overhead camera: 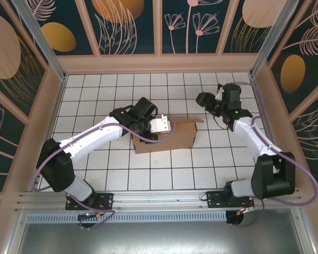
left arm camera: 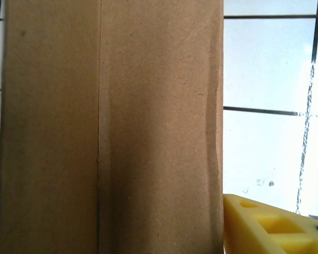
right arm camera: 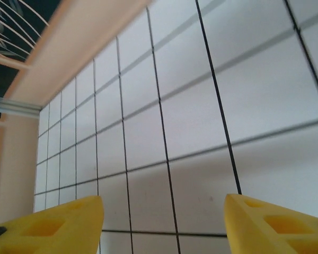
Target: Fold the paper box
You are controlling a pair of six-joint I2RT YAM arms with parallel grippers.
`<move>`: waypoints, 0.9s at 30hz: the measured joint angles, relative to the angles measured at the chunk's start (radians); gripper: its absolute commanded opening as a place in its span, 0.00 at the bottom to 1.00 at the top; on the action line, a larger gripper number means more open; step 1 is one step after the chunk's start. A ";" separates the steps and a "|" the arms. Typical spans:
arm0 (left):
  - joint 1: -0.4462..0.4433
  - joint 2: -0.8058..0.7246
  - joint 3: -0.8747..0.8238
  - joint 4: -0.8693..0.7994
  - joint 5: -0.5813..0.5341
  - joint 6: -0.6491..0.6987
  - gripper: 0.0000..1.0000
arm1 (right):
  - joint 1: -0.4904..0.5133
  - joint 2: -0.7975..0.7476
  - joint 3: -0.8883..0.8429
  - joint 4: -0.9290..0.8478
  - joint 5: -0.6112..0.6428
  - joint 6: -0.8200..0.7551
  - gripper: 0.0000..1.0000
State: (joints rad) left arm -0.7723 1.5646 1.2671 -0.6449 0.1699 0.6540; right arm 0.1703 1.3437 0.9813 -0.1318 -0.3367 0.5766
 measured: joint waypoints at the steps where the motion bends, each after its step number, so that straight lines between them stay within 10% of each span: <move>1: 0.003 0.000 -0.003 0.010 0.006 0.003 0.58 | 0.005 -0.013 0.018 -0.008 0.006 -0.015 0.40; 7: 0.006 0.000 -0.013 0.043 0.010 0.019 0.61 | 0.147 -0.061 0.087 -0.062 0.028 -0.074 0.00; 27: 0.015 0.007 -0.038 0.128 -0.013 0.055 0.84 | 0.553 -0.150 -0.145 -0.017 0.331 -0.026 0.00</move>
State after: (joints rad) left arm -0.7570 1.5715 1.2289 -0.5171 0.1566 0.7090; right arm 0.7231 1.1934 0.8364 -0.1490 -0.0059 0.5507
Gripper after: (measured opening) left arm 0.780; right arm 0.050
